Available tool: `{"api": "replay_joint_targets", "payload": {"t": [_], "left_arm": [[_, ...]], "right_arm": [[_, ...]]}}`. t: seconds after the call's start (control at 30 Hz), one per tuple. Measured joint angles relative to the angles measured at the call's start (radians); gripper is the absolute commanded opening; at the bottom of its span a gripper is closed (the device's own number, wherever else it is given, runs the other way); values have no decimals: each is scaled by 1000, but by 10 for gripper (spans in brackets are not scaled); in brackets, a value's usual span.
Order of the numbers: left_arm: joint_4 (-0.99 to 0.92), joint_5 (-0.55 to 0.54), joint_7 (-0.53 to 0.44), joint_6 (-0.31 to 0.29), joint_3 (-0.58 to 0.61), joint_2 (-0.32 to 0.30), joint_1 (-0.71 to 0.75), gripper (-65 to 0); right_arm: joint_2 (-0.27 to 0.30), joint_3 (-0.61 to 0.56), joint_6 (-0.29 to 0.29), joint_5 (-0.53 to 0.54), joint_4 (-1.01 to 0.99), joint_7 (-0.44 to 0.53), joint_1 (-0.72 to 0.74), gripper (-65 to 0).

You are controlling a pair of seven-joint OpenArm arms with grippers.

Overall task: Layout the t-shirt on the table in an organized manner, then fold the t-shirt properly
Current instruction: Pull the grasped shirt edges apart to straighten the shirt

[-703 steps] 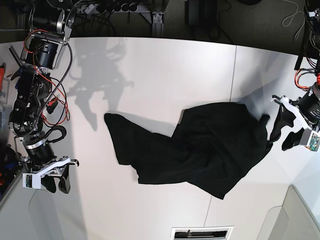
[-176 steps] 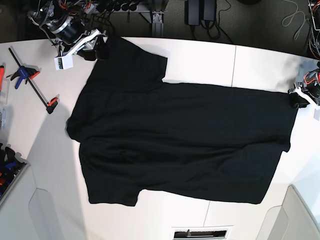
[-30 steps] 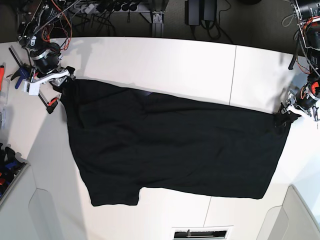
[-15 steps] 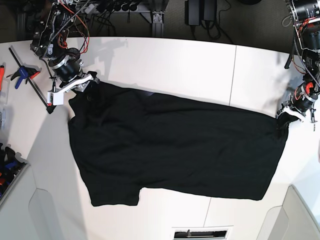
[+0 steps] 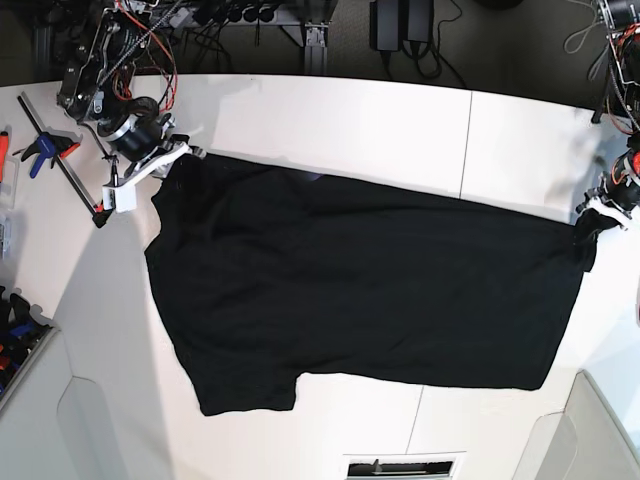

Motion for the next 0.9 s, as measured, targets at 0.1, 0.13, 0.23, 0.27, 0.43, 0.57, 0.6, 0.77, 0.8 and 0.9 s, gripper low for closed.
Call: {"api": "replay_joint_targets", "payload": {"t": [0.1, 0.13, 0.23, 0.27, 0.43, 0.57, 0.6, 0.77, 0.8, 0.9], "left_arm": [[61, -46, 40, -4, -32, 8, 79, -650], [85, -60, 49, -7, -46, 9, 103, -650], [149, -90, 55, -15, -98, 8, 179, -650], [168, -103, 65, -14, -115, 8, 207, -650], [246, -199, 161, -15, -176, 32, 320, -650], [294, -227, 167, -18, -189, 66, 361, -650], [294, -225, 171, -18, -189, 75, 367, -650], [293, -219, 175, -15, -190, 101, 367, -454], [293, -220, 175, -14, -191, 99, 366, -427], [293, -222, 198, -14, -192, 98, 367, -409]], "right_arm": [[4, 35, 2, 26, 35, -5, -50, -650], [4, 45, 2, 30, 47, -5, -66, -650], [7, 62, 6, 38, 76, -9, -105, -650], [15, 63, 7, 41, 80, -9, -121, -650], [79, 62, 12, 52, 81, -13, -162, -650], [126, 62, 12, 52, 81, -12, -177, -650], [132, 62, 12, 53, 81, -13, -179, -650], [145, 63, 11, 50, 81, -12, -179, -645], [146, 64, 11, 49, 81, -12, -179, -580], [148, 67, 8, 52, 83, -4, -179, -403]]}}
